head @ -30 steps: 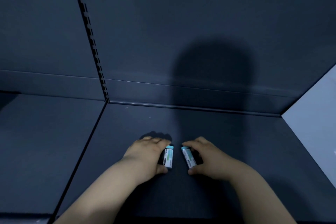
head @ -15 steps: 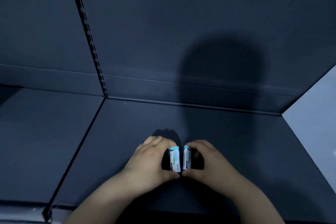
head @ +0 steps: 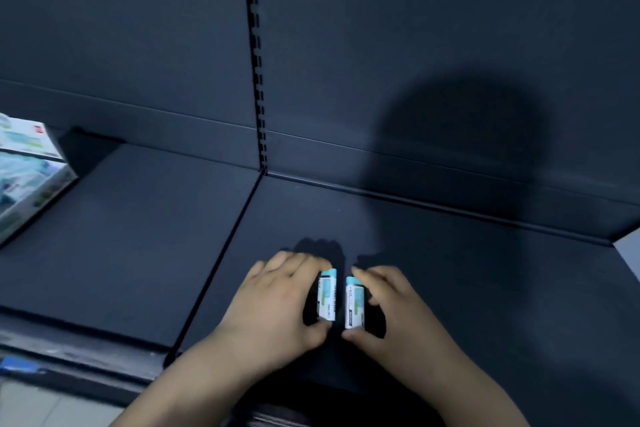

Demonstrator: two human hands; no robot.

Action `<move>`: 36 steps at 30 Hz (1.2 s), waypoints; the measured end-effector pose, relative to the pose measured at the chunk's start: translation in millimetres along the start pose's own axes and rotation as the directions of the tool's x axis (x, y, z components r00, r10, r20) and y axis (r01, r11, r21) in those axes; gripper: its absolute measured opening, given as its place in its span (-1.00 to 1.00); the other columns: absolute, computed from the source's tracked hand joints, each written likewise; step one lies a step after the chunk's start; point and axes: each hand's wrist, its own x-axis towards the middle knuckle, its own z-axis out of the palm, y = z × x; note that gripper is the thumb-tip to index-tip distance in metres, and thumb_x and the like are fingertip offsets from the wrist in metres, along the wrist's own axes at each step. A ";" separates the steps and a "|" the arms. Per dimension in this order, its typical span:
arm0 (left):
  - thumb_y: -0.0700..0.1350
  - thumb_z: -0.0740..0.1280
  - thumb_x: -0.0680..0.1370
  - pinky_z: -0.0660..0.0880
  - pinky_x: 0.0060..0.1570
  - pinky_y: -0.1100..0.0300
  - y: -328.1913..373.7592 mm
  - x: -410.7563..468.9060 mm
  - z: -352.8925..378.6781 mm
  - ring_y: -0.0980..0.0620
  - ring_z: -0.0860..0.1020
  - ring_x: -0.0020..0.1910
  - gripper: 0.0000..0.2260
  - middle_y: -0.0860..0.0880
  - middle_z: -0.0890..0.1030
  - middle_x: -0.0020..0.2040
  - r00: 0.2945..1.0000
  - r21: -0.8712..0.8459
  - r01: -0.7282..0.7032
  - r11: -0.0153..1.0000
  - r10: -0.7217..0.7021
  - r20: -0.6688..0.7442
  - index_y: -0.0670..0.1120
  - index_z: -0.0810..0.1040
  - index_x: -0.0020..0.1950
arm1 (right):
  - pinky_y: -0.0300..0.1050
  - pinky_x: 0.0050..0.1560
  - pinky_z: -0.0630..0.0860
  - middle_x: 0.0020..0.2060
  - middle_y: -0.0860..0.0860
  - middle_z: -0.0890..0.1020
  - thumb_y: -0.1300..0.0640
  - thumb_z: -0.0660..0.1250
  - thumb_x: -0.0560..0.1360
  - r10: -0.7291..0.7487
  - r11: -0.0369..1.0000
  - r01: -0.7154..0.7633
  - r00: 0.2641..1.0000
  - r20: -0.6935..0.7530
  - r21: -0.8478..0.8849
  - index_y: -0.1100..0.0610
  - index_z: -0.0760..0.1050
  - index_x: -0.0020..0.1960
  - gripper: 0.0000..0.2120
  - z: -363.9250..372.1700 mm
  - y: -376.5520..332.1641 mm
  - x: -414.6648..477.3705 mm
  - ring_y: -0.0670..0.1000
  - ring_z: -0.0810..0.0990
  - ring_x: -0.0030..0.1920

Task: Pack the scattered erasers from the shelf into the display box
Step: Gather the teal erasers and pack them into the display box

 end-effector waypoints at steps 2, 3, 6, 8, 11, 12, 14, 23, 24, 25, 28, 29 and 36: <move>0.22 0.22 0.21 0.38 0.00 0.26 -28.5 -12.4 -12.1 0.18 0.40 0.10 -0.46 0.23 0.53 0.06 0.999 0.043 -0.023 0.999 0.024 -0.029 0.15 0.40 0.18 | -0.41 0.20 0.32 0.10 -0.38 0.19 -0.04 0.42 0.38 0.000 1.000 0.000 1.000 -0.015 -0.002 -0.15 0.20 0.41 -0.33 21.7 -24.2 7.4 -0.28 0.37 0.16; 0.22 0.22 0.20 0.42 -0.04 0.25 -43.7 -17.6 -17.9 0.18 0.40 0.08 -0.45 0.21 0.55 0.05 0.998 0.064 -0.045 0.997 0.049 -0.050 0.14 0.43 0.18 | -0.45 0.16 0.31 0.11 -0.40 0.19 -0.03 0.42 0.38 0.001 1.000 -0.001 0.999 -0.033 0.007 -0.17 0.22 0.40 -0.34 33.8 -36.8 11.0 -0.30 0.37 0.14; 0.21 0.29 0.18 0.45 -0.09 0.24 -94.6 -34.9 -42.7 0.15 0.42 0.04 -0.43 0.19 0.56 0.04 0.988 0.118 -0.125 0.985 0.134 -0.075 0.10 0.50 0.17 | -0.60 0.07 0.21 0.08 -0.44 0.17 -0.02 0.41 0.37 0.012 1.000 -0.012 0.993 -0.121 0.001 -0.15 0.24 0.38 -0.36 75.0 -82.1 27.2 -0.34 0.32 0.12; 0.18 0.37 0.15 0.39 -0.06 0.24 -132.7 -46.4 -63.9 0.12 0.45 0.02 -0.43 0.18 0.57 0.02 0.982 0.160 -0.161 0.974 0.174 -0.073 0.10 0.52 0.15 | -0.55 0.11 0.21 0.10 -0.38 0.18 -0.01 0.40 0.38 0.026 1.000 -0.027 0.986 -0.165 0.000 -0.12 0.23 0.40 -0.36 105.7 -118.5 41.8 -0.30 0.33 0.15; 0.14 0.45 0.11 0.25 -0.07 0.21 -177.9 -62.8 -93.5 0.09 0.46 0.01 -0.40 0.13 0.59 0.01 0.978 0.187 -0.168 0.968 0.188 -0.094 0.06 0.55 0.15 | -0.44 0.16 0.26 0.16 -0.32 0.21 -0.02 0.36 0.40 0.005 1.000 -0.008 0.987 -0.162 -0.015 -0.12 0.20 0.41 -0.37 139.3 -172.2 58.3 -0.25 0.34 0.22; 0.13 0.47 0.11 0.26 -0.08 0.20 -190.3 -68.4 -102.9 0.07 0.48 0.01 -0.39 0.12 0.59 0.02 0.977 0.184 -0.163 0.969 0.185 -0.108 0.04 0.55 0.15 | -0.41 0.17 0.27 0.20 -0.31 0.22 -0.03 0.35 0.41 -0.008 1.000 0.004 0.988 -0.157 -0.026 -0.13 0.19 0.42 -0.37 147.3 -187.6 63.0 -0.23 0.34 0.24; 0.14 0.44 0.14 0.27 -0.08 0.15 -206.9 -76.4 -115.5 0.04 0.50 0.00 -0.41 0.10 0.59 0.02 0.975 0.177 -0.155 0.972 0.179 -0.130 0.03 0.54 0.15 | -0.42 0.20 0.24 0.24 -0.30 0.21 -0.04 0.34 0.43 -0.012 0.999 0.006 0.987 -0.161 -0.034 -0.12 0.16 0.44 -0.36 155.7 -208.1 68.2 -0.23 0.31 0.27; 0.18 0.37 0.16 0.33 -0.06 0.17 -247.7 -91.2 -127.2 0.08 0.48 0.01 -0.40 0.12 0.59 0.01 0.981 0.227 -0.124 0.966 0.154 -0.119 0.05 0.56 0.17 | -0.42 0.26 0.22 0.32 -0.30 0.21 -0.08 0.35 0.43 0.009 1.000 -0.009 0.994 -0.108 -0.004 -0.14 0.11 0.46 -0.31 174.0 -235.3 93.1 -0.30 0.27 0.29; 0.20 0.36 0.16 0.34 -0.06 0.17 -249.7 -91.9 -128.5 0.08 0.47 0.01 -0.41 0.13 0.59 0.00 0.981 0.245 -0.123 0.962 0.156 -0.118 0.05 0.56 0.17 | -0.42 0.25 0.23 0.31 -0.31 0.22 -0.08 0.36 0.42 0.011 1.000 -0.010 0.995 -0.097 0.012 -0.14 0.13 0.45 -0.31 174.7 -235.4 96.1 -0.30 0.28 0.27; 0.21 0.35 0.17 0.32 -0.07 0.17 -252.7 -92.1 -130.9 0.08 0.47 0.00 -0.42 0.13 0.59 -0.01 0.980 0.257 -0.121 0.959 0.156 -0.122 0.05 0.57 0.16 | -0.42 0.26 0.25 0.30 -0.31 0.23 -0.08 0.37 0.41 0.012 0.999 -0.010 0.997 -0.081 0.031 -0.14 0.14 0.45 -0.31 174.9 -236.7 99.9 -0.30 0.30 0.26; 0.22 0.35 0.17 0.27 -0.06 0.18 -265.6 -93.2 -143.4 0.09 0.43 0.00 -0.41 0.12 0.59 -0.02 0.978 0.281 -0.091 0.955 0.138 -0.153 0.03 0.58 0.15 | -0.48 0.23 0.22 0.26 -0.31 0.24 -0.06 0.40 0.39 -0.011 0.998 0.014 0.999 -0.041 0.058 -0.15 0.17 0.43 -0.31 177.6 -242.7 112.8 -0.32 0.30 0.25; 0.22 0.37 0.17 0.26 -0.05 0.18 -271.0 -93.7 -148.1 0.09 0.42 0.02 -0.40 0.12 0.59 -0.01 0.979 0.291 -0.076 0.954 0.127 -0.160 0.03 0.58 0.16 | -0.52 0.20 0.19 0.24 -0.32 0.24 -0.06 0.41 0.39 -0.021 0.998 0.023 0.999 -0.034 0.059 -0.16 0.18 0.43 -0.31 178.6 -245.4 117.6 -0.33 0.29 0.24; 0.19 0.45 0.18 0.27 -0.01 0.18 -329.8 -108.5 -176.9 0.06 0.49 0.02 -0.37 0.09 0.58 0.02 0.988 0.301 0.029 0.953 0.019 -0.155 0.01 0.54 0.21 | -0.40 0.31 0.21 0.29 -0.31 0.22 -0.07 0.41 0.39 -0.040 0.995 0.043 0.999 -0.035 0.089 -0.15 0.17 0.43 -0.31 204.3 -284.9 151.6 -0.31 0.26 0.29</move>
